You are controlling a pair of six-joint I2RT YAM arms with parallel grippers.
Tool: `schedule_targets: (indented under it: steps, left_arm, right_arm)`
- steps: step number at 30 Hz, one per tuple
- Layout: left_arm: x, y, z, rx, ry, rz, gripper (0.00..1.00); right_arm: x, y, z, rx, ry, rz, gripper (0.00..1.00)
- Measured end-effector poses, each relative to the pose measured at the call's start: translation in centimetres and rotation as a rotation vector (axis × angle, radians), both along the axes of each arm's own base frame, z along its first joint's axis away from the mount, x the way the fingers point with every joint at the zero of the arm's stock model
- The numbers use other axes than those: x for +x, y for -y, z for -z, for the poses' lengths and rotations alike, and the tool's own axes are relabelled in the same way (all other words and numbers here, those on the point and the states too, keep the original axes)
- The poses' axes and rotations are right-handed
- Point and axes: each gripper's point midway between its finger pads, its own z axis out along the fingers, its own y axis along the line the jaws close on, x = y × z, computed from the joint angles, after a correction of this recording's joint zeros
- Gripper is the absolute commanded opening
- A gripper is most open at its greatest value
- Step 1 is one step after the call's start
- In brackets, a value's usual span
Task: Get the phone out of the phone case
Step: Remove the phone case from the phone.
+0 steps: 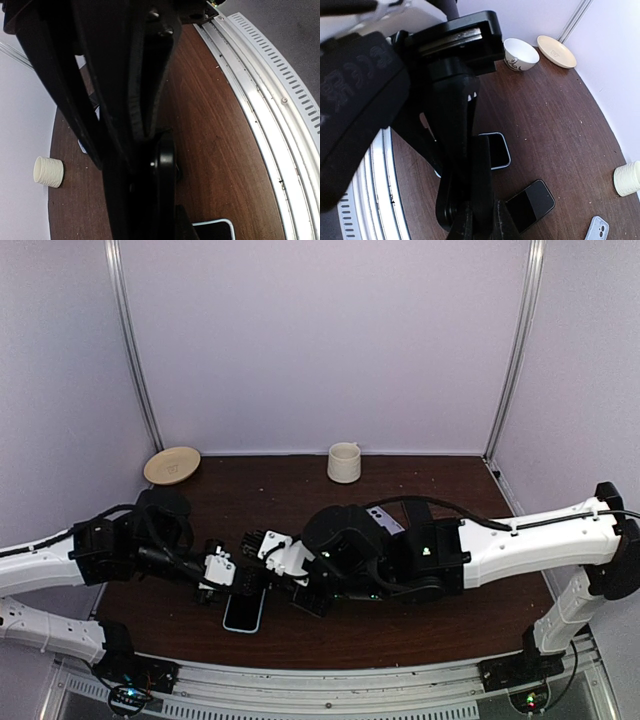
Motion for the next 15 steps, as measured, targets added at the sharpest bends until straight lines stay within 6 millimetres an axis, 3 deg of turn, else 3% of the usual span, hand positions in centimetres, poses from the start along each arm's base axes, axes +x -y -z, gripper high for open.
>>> schedule_targets:
  steps: [15]
  left_arm:
    - [1.9, -0.4, -1.0, -0.035, 0.109, -0.089, 0.0]
  right_arm:
    - [2.3, 0.0, -1.0, 0.081, -0.002, 0.176, 0.0]
